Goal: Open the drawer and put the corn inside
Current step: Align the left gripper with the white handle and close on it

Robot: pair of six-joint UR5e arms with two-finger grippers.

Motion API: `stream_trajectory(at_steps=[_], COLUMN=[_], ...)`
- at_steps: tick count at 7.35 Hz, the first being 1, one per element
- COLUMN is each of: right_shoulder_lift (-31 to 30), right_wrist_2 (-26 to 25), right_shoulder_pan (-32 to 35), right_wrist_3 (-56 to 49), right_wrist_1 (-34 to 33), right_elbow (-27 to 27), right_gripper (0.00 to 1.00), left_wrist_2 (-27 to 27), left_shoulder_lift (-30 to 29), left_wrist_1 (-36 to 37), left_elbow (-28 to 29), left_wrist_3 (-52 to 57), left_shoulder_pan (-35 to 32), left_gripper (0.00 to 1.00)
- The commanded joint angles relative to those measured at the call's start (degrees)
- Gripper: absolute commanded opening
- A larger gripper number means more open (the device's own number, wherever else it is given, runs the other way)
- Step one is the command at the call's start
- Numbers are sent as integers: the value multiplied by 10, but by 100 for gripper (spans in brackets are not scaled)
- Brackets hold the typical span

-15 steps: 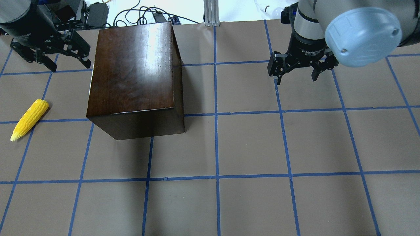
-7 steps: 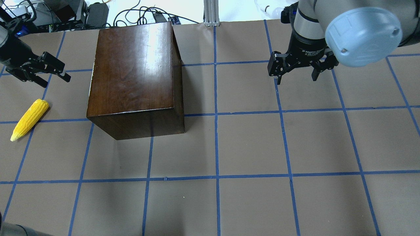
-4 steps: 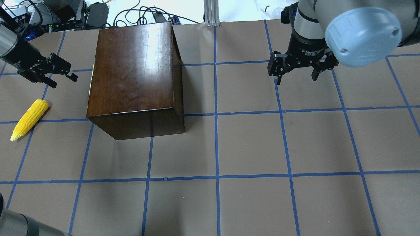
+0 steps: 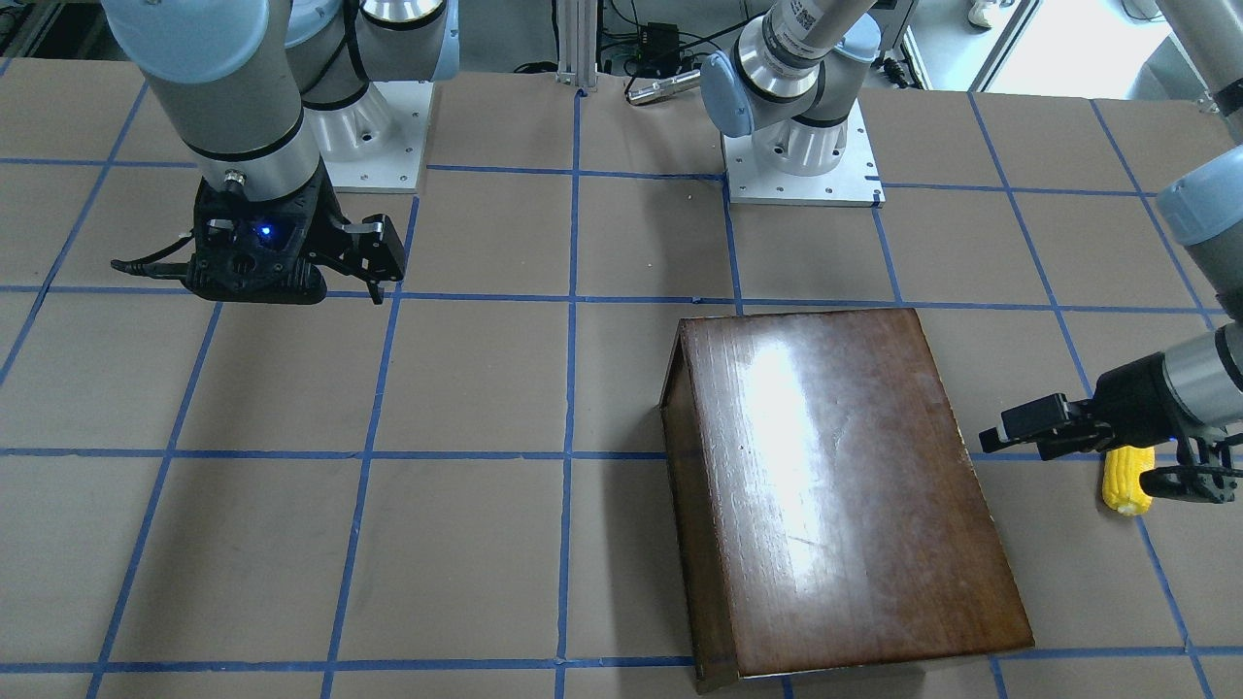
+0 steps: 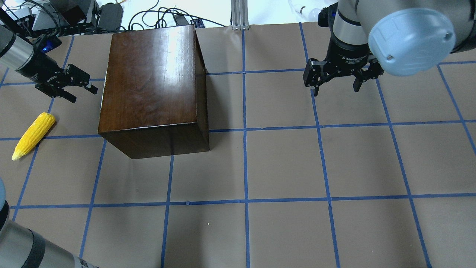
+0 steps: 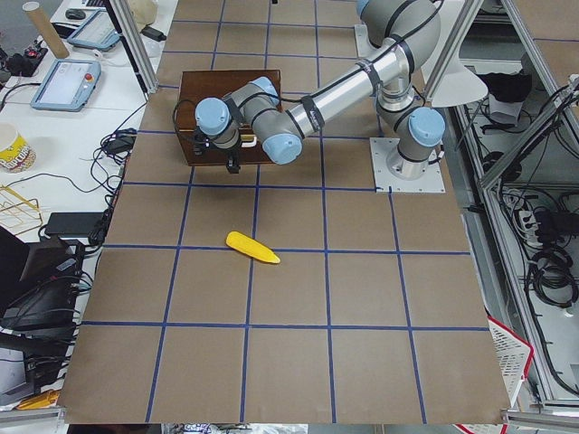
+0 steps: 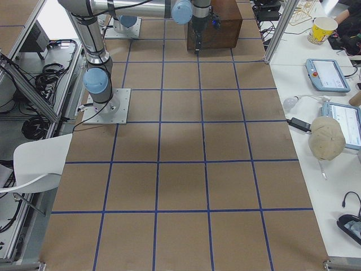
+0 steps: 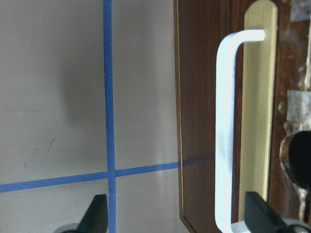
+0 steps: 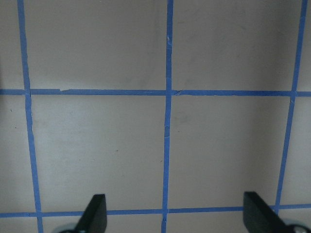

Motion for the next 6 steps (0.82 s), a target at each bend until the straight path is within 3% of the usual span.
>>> stream_trajectory(at_steps=[1,2,6], right_shoulder_lift=[0,0,0], right_wrist_2=[0,0,0], right_shoulder_pan=[0,0,0], right_wrist_3=[0,0,0], right_wrist_1=[-1,0,0], right_elbow=[0,1,0], right_gripper=[100,100,100], left_wrist_2=[-3,-28,-30], left_shoulder_lift=[-12,-15,-19], left_wrist_1=[8,9,25], left_elbow=[0,1,-3], left_wrist_3=[-1,-11,-15], left_shoulder_pan=[-2,-2,-6], left_gripper=[100,100,100])
